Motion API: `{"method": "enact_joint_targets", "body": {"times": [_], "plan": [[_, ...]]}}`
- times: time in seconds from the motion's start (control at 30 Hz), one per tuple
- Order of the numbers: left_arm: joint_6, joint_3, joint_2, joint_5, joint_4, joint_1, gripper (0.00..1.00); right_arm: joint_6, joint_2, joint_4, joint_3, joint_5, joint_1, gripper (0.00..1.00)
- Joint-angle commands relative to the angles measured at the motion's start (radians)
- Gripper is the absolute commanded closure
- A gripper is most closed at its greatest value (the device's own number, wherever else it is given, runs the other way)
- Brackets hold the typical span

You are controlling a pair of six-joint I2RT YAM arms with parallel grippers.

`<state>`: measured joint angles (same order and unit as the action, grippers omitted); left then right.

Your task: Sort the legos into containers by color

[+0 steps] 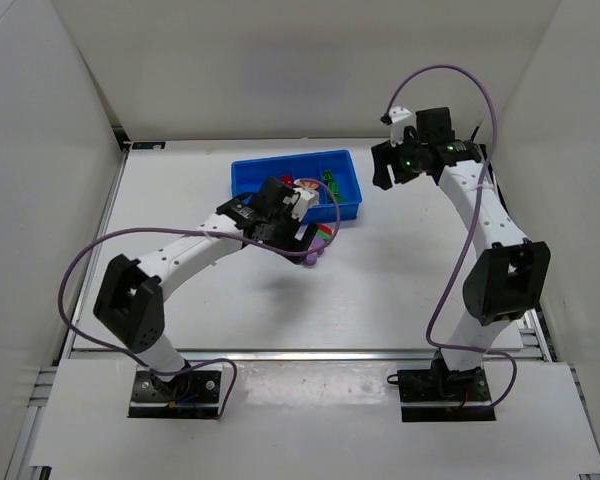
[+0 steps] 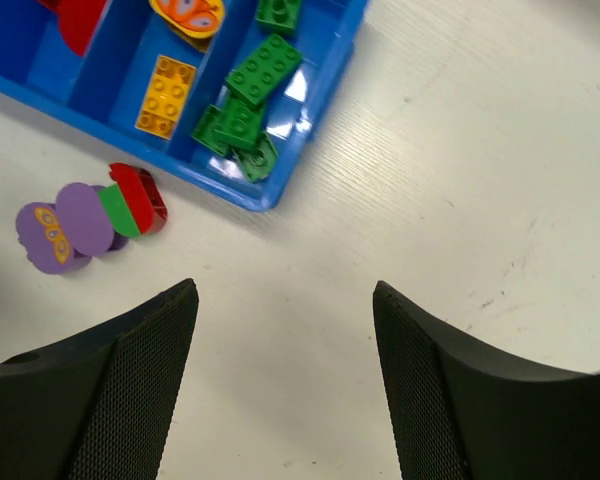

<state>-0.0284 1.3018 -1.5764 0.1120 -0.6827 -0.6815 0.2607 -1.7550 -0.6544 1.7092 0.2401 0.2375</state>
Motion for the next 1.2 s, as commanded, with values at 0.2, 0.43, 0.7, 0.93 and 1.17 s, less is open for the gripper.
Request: {"method": "enact_joint_targets", "body": {"times": [0.2,0.43,0.7,0.93,1.17], "plan": [[-0.059,0.163,-0.247,-0.107,0.089,-0.024,0.00,-0.009,0.143,-0.016,-0.169,0.034,-0.076,0.26],[-0.065,0.255,-0.365,-0.103,0.115,-0.035,0.01,-0.005,0.186,-0.025,-0.204,0.047,-0.118,0.26],[-0.064,0.272,-0.428,-0.092,0.115,-0.035,0.01,-0.006,0.186,-0.024,-0.209,0.053,-0.130,0.26],[-0.082,0.275,-0.459,-0.104,0.114,-0.035,0.01,-0.006,0.167,-0.022,-0.195,0.056,-0.132,0.26],[-0.105,0.281,-0.490,-0.097,0.114,-0.035,0.05,-0.003,0.155,-0.021,-0.183,0.061,-0.135,0.26]]}}
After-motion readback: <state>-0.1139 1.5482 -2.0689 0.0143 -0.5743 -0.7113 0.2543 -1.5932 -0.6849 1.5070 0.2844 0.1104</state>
